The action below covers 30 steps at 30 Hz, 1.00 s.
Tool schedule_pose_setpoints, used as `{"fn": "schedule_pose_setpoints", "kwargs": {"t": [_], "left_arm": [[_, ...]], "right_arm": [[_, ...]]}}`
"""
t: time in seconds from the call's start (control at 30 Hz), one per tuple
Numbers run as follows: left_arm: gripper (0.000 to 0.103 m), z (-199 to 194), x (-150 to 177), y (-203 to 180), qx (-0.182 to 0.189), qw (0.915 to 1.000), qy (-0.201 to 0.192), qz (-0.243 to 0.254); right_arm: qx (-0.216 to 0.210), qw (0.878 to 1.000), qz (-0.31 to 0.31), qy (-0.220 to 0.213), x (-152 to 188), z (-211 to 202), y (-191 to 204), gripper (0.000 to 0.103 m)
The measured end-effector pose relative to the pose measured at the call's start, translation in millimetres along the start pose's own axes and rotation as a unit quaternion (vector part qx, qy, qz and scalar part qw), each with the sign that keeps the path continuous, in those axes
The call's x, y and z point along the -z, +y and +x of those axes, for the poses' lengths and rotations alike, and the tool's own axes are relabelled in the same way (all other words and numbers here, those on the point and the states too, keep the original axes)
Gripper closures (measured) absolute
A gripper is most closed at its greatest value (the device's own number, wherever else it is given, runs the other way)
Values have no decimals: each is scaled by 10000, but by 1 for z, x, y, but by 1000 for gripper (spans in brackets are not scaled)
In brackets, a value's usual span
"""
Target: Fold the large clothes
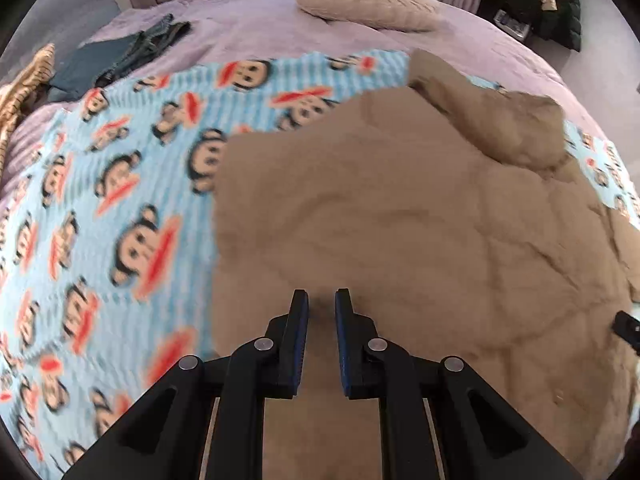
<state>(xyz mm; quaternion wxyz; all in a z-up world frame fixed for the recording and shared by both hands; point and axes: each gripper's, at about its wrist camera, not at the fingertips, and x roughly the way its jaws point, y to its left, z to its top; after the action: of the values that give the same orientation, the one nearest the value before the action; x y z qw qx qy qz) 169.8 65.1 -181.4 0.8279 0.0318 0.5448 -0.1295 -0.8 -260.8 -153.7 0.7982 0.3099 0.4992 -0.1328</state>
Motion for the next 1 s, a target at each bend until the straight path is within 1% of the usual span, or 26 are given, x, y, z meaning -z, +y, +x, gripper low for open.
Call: {"fn": "schedule_pose_setpoints", "kwargs": {"t": [0.03, 0.07, 0.1, 0.13, 0.17, 0.23, 0.37, 0.4, 0.43, 0.47, 0.53, 0.67, 0.7, 0.8, 0.9, 0.97, 1.0], "left_arm": [[68, -1, 3, -5, 80, 10000, 36, -5], [22, -4, 10, -13, 176, 9998, 79, -21], [4, -8, 14, -19, 176, 9998, 20, -48], [4, -16, 20, -26, 199, 9996, -178, -46], [4, -23, 26, -38, 309, 9991, -259, 127], [4, -24, 32, -58, 284, 9990, -129, 334], [4, -25, 40, -89, 395, 9980, 32, 492], [3, -26, 41, -94, 395, 9979, 42, 514], [3, -26, 43, -105, 411, 9976, 87, 558], [3, -26, 44, -111, 421, 9974, 119, 580], [3, -25, 46, -123, 448, 9970, 159, 618], [1, -25, 52, -156, 393, 9955, 110, 858], [1, -25, 53, -162, 399, 9951, 115, 902], [1, -24, 55, -182, 511, 9933, 188, 1018], [1, -20, 56, -201, 555, 9915, 359, 1124], [1, -18, 55, -212, 577, 9906, 425, 1167], [1, -17, 55, -216, 573, 9904, 441, 1177]], "right_arm": [[-19, 10000, 46, 21, 3, -4, -5, 63], [-40, 9999, 83, 46, 5, -6, -9, 62], [-65, 9999, 126, 76, 6, -8, -12, 62], [-80, 9998, 163, 93, 8, -10, -16, 62], [-111, 9997, 204, 98, 10, -13, -21, 61], [-146, 9995, 260, 124, 13, -19, -30, 57], [-210, 9988, 422, 156, 18, -29, -50, 55], [-214, 9986, 469, 144, 18, -33, -57, 52], [-219, 9984, 511, 126, 18, -36, -61, 45], [-226, 9981, 567, 94, 19, -40, -68, 41], [-211, 9975, 668, 52, 18, -46, -80, 37], [-270, 9951, 949, -26, 14, -58, -108, 25], [-271, 9947, 995, -49, 13, -61, -114, 23], [-231, 9932, 1133, -132, 8, -70, -137, 23], [-281, 9914, 1260, -235, 2, -77, -156, 22], [-307, 9901, 1327, -331, -3, -82, -169, 18], [-326, 9895, 1356, -378, -6, -85, -175, 18]]}}
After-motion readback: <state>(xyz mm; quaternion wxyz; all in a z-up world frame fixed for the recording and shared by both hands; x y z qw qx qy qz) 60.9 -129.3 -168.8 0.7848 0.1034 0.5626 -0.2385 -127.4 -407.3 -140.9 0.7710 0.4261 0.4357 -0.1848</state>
